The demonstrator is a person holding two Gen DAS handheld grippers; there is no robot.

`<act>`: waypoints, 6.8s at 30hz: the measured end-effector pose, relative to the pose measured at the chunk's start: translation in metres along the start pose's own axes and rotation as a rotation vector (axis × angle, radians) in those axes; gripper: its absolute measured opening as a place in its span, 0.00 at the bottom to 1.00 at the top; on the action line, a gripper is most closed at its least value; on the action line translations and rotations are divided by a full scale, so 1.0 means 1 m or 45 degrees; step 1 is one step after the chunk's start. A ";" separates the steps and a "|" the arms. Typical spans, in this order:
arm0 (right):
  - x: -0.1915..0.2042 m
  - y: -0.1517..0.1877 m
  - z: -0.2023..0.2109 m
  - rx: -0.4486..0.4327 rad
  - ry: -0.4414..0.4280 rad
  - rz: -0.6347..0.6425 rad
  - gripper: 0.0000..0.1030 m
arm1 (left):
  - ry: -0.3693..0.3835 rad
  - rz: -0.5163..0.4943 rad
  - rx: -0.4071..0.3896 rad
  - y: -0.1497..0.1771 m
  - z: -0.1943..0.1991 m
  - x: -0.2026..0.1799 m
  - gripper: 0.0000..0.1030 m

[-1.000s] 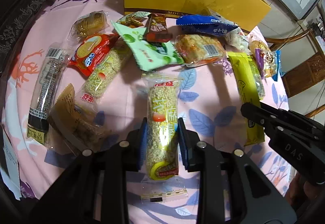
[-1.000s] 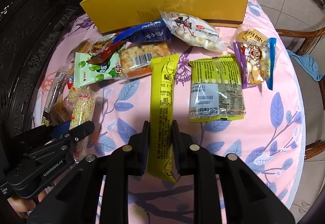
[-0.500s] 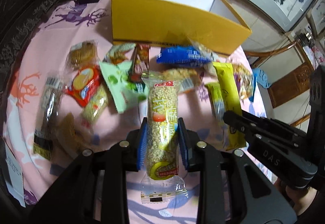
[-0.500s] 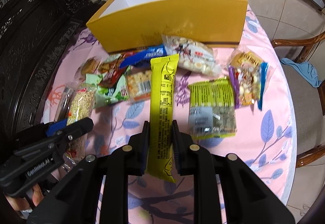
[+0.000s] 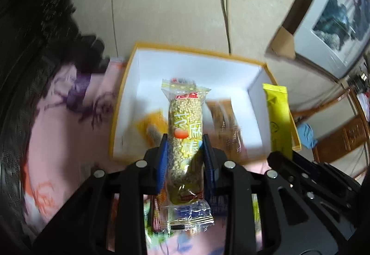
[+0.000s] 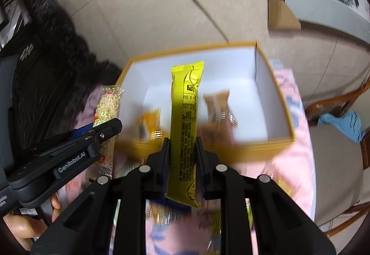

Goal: Organize snacks
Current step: 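Carry both bars into the yellow box and release them, then grasp the green snack packet with the right tool while the left tool grasps the brown chocolate wafer bar, then carry the green packet with the right tool while the left tool carries the chocolate bar into the box, then open both tools over the box and lower them back to the table, then grasp the purple-and-blue cookie bag with the right tool while the left tool reaches the clear puffed-rice bag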

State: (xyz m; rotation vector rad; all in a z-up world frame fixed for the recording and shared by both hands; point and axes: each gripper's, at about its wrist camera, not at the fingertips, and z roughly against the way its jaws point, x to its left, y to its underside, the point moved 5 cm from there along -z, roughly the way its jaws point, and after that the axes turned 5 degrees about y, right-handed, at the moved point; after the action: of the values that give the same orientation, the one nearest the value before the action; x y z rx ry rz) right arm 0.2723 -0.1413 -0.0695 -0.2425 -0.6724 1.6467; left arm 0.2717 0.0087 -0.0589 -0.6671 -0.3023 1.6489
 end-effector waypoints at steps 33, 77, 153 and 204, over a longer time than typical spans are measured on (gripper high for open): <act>-0.050 0.127 -0.021 0.307 0.075 0.004 0.56 | 0.054 0.126 0.024 0.090 0.040 0.034 0.88; -0.033 0.229 -0.042 0.321 0.171 0.101 0.60 | 0.051 0.033 0.229 0.174 0.002 0.040 0.89; -0.012 -0.065 -0.013 -0.090 0.107 0.068 0.64 | -0.030 -0.113 0.007 -0.049 -0.007 -0.014 0.57; -0.078 0.231 -0.018 0.267 0.086 -0.070 0.32 | 0.060 0.015 0.331 0.194 0.027 0.037 0.80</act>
State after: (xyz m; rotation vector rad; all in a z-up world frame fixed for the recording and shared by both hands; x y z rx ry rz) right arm 0.1049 -0.2224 -0.2279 -0.1268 -0.4475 1.6351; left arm 0.0962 0.0110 -0.1531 -0.5107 -0.0484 1.6455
